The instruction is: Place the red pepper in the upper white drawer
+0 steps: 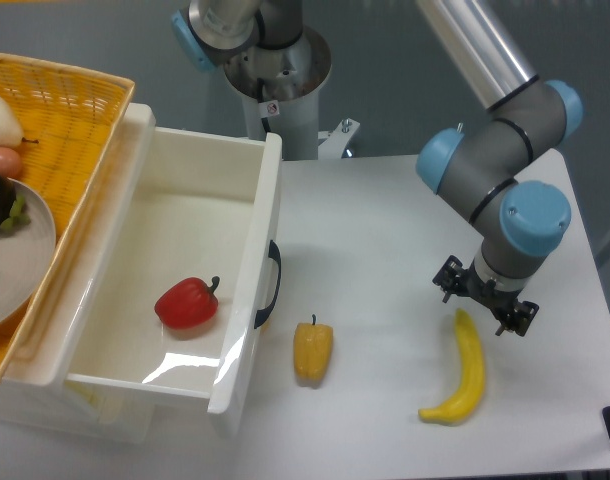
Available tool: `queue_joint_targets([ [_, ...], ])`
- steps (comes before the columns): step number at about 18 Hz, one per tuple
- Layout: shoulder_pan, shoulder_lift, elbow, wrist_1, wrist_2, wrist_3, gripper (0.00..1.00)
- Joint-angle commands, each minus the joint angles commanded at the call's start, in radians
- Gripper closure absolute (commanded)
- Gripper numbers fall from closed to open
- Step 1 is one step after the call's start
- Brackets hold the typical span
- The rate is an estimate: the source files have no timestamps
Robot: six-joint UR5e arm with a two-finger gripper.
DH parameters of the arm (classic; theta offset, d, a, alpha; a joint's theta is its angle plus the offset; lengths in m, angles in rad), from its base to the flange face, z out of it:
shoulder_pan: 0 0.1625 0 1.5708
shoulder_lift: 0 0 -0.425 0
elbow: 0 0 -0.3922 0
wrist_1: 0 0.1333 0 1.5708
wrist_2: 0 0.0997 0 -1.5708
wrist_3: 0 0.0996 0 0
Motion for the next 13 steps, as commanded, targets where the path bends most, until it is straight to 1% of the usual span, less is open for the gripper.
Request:
queue_joint_targets([
  [2, 0.0, -0.006, 0.015, -0.002, -0.003, 0.023, 0.0],
  [6, 0.002, -0.006, 0.021, -0.002, 0.002, 0.037, 0.0],
  [9, -0.002, -0.008, 0.031, -0.002, 0.034, 0.101, 0.0],
  [13, 0.002, -0.006, 0.034, 0.0, 0.028, 0.108, 0.0],
])
